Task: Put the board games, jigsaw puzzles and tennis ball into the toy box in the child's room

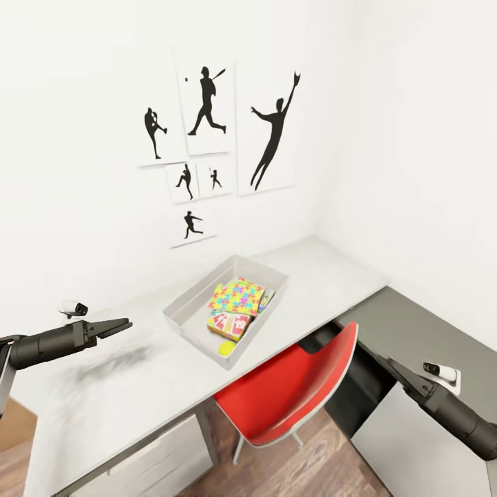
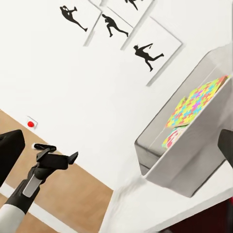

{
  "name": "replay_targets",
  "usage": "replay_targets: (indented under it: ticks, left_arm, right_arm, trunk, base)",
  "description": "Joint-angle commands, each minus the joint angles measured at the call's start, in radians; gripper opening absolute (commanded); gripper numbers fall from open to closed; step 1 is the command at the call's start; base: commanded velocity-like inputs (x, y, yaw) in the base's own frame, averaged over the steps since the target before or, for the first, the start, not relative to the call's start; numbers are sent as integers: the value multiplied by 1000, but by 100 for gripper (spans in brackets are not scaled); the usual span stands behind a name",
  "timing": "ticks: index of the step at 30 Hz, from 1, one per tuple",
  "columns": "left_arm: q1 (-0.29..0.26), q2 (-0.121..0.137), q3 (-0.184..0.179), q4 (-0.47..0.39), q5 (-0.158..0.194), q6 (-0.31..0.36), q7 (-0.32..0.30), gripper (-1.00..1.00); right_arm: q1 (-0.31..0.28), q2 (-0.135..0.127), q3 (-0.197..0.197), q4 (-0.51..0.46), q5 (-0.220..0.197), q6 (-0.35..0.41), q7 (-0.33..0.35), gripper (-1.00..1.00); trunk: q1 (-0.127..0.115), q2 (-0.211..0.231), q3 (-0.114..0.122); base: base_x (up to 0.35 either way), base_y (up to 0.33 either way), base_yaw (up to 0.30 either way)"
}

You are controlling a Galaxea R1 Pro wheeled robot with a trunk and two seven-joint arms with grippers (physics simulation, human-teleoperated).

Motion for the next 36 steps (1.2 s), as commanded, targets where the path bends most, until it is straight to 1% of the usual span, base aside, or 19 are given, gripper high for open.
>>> replay_targets:
  ticks: [1,11,14,16,20,36]
  left_arm:
    - [0,1,0,0,-1,11,-4,100]
    - [0,2,0,0,-1,11,-4,100]
    - [1,19,-1,0,0,11,-4,100]
    - [1,25,-1,0,0,11,-4,100]
    - [1,29,-1,0,0,11,-4,100]
    - [1,28,-4,0,0,11,-4,100]
  right_arm:
    - [-1,1,-1,0,0,10,3,100]
    - [-1,3,-1,-1,-1,10,6,100]
    - [-1,4,-1,-2,-1,10,7,100]
    - [-1,1,-2,-2,-1,10,7,100]
    - [-1,-3,-2,-2,-2,10,8,100]
    - [-1,-2,-2,0,-2,9,4,100]
  trunk:
    - [0,-2,-1]
    - [0,-2,11]
    - [0,-2,14]
    - [0,-2,17]
    - [0,-2,22]
    - [0,-2,42]
  base:
    - [-222,102,-200]
    - [-208,104,-215]
    - [-134,195,-218]
    - [-50,219,-218]
    - [-15,135,-218]
    - [-1,11,-218]
